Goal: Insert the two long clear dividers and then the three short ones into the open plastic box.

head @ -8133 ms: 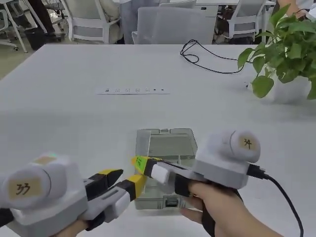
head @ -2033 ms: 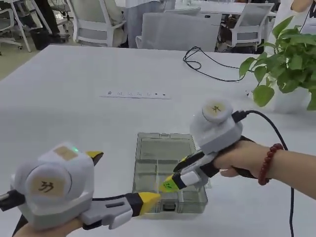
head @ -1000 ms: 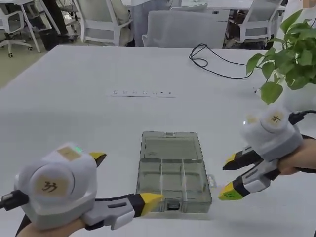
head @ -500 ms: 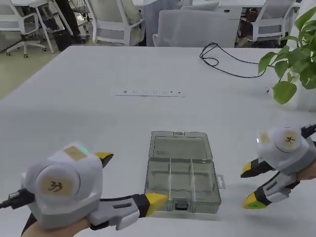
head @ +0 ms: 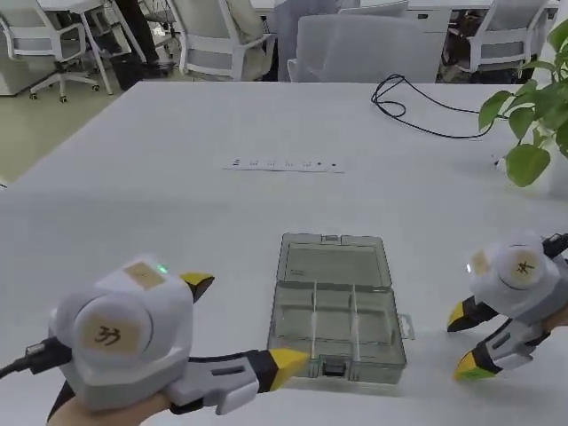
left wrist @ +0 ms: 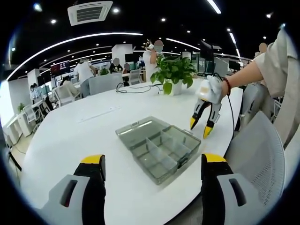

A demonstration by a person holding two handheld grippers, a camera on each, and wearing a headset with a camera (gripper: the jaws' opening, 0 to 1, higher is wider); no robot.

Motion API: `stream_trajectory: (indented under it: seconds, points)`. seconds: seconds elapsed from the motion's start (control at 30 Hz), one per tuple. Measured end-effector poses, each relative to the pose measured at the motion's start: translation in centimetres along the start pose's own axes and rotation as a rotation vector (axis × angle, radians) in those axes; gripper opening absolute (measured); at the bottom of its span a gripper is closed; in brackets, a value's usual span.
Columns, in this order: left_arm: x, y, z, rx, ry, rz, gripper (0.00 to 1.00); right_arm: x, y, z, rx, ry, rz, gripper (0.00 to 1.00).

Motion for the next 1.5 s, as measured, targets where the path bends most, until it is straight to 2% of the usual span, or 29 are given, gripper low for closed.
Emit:
stream_trajectory:
  seconds: [0.23, 0.67, 0.77, 0.87, 1.07, 1.17, 1.27, 1.5]
  points:
    - [0.0, -0.1, -0.1, 0.007, -0.005, 0.001, 0.84, -0.1, -0.1, 0.1, -0.001, -0.007, -0.021, 0.37]
    - [0.1, -0.3, -0.2, 0.003, -0.010, 0.004, 0.83, 0.1, 0.0, 0.2, -0.020, -0.012, -0.001, 0.32]
    - [0.2, -0.3, -0.2, 0.005, -0.013, 0.003, 0.83, 0.3, 0.0, 0.2, -0.022, -0.015, 0.025, 0.32]
    - [0.2, -0.3, -0.3, 0.033, -0.021, 0.009, 0.82, 0.7, -0.3, 0.3, 0.011, 0.000, 0.076, 0.32]
    - [0.0, -0.3, -0.3, 0.077, -0.033, 0.016, 0.77, 1.9, -0.8, -0.5, 0.035, -0.016, 0.141, 0.32]
    - [-0.1, -0.3, -0.3, 0.113, -0.044, 0.028, 0.74, 2.9, -1.0, -1.5, 0.059, -0.036, 0.186, 0.32]
    - [-0.3, -0.3, -0.4, 0.137, -0.055, 0.036, 0.71, 3.5, -1.2, -2.3, 0.100, -0.028, 0.219, 0.32]
    - [-0.7, -0.9, -0.7, 0.214, -0.090, 0.084, 0.61, 5.2, -0.8, -4.9, 0.151, -0.089, 0.263, 0.32]
Point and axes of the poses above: the centre of the closed fingertips' face, and the gripper's own axes: x roughly backward along the fingers, y roughly to its left, z roughly out of its underside, the point moved 6 cm from there along x, roughly backward along the fingers, and after that the axes turned 8 degrees about x, right-handed, at the moved point
